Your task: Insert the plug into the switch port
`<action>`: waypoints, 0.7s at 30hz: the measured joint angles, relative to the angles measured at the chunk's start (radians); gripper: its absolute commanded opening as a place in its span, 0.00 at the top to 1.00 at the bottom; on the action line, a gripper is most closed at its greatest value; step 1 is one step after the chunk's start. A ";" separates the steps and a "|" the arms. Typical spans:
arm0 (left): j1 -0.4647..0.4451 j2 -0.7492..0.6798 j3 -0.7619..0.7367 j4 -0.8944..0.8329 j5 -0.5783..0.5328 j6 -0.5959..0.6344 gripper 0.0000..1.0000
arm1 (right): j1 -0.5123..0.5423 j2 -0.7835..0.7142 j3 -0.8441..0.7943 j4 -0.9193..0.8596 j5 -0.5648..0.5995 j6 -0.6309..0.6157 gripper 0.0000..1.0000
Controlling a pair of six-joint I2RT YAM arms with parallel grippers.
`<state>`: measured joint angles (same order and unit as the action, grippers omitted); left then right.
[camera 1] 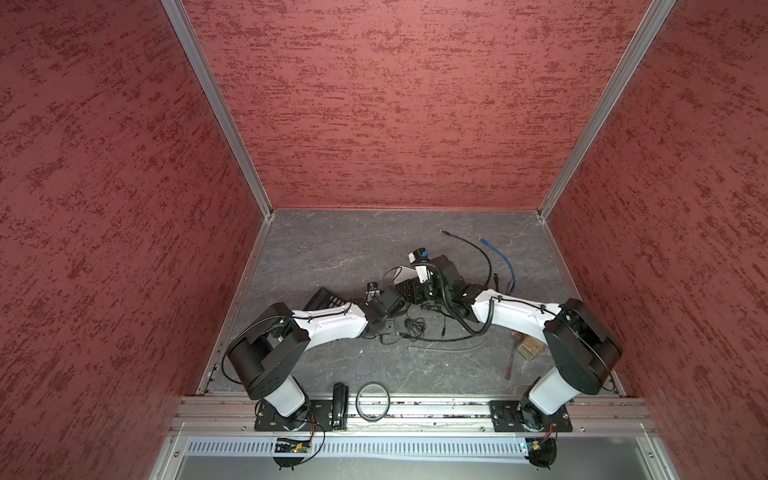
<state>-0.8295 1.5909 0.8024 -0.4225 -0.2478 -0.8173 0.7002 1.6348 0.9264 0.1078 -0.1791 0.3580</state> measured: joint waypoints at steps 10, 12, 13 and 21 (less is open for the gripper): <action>0.017 -0.182 -0.237 0.336 0.119 0.048 0.65 | -0.025 0.007 -0.024 0.059 -0.161 0.010 0.28; 0.029 -0.225 -0.274 0.394 0.143 0.059 0.66 | -0.042 0.007 -0.050 0.087 -0.197 0.019 0.27; 0.036 -0.246 -0.288 0.423 0.153 0.065 0.66 | -0.051 0.007 -0.062 0.097 -0.212 0.023 0.27; 0.126 -0.397 -0.355 0.650 0.264 0.093 0.67 | -0.126 -0.029 -0.131 0.187 -0.336 0.064 0.25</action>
<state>-0.7040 1.1934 0.4473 0.2272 0.0158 -0.7238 0.5747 1.6058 0.7952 0.2947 -0.5152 0.4225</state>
